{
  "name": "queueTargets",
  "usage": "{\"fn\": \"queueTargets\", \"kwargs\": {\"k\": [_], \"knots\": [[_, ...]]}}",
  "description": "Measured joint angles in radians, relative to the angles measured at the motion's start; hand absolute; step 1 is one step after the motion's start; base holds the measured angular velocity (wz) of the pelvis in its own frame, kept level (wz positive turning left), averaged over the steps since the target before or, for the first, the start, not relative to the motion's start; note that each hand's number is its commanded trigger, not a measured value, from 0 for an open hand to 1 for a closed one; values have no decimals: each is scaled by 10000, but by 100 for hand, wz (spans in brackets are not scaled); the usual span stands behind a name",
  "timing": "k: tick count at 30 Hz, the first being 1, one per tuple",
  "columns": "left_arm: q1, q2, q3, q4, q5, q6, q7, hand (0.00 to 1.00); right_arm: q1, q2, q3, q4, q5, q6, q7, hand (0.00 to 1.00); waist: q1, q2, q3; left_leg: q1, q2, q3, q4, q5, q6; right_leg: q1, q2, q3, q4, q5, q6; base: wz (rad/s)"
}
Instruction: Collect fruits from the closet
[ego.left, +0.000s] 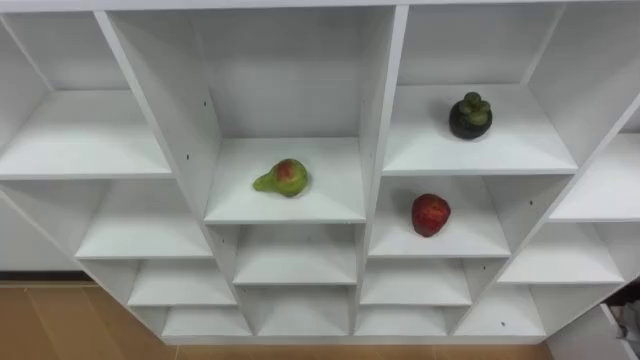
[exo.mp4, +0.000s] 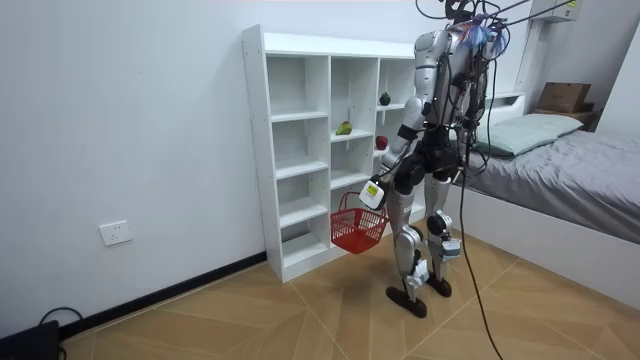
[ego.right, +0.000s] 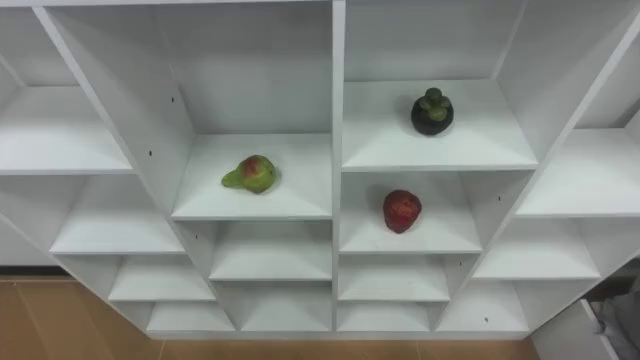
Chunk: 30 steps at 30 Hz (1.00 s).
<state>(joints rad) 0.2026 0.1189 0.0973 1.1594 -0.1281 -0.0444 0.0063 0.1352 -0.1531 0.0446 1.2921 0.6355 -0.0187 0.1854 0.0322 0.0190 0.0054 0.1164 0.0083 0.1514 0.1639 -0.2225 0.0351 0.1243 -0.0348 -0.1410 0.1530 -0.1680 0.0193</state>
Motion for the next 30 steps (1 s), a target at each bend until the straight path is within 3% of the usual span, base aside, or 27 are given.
{"fn": "queueTargets", "kwargs": {"k": [9,30], "knots": [[76,-93,-7,-1,-6,38,20,100,7,6,1,3,65,214,6,0,-22,-4,0,-17,1,-32,23,0,0,-3,-3,-12,1,0,0,0],[69,-113,4,37,-440,105,112,100,71,-2,-317,-36,598,183,-635,0,-92,-101,-34,1,-7,47,-14,0,1,-40,1,61,-5,0,0,0]]}}
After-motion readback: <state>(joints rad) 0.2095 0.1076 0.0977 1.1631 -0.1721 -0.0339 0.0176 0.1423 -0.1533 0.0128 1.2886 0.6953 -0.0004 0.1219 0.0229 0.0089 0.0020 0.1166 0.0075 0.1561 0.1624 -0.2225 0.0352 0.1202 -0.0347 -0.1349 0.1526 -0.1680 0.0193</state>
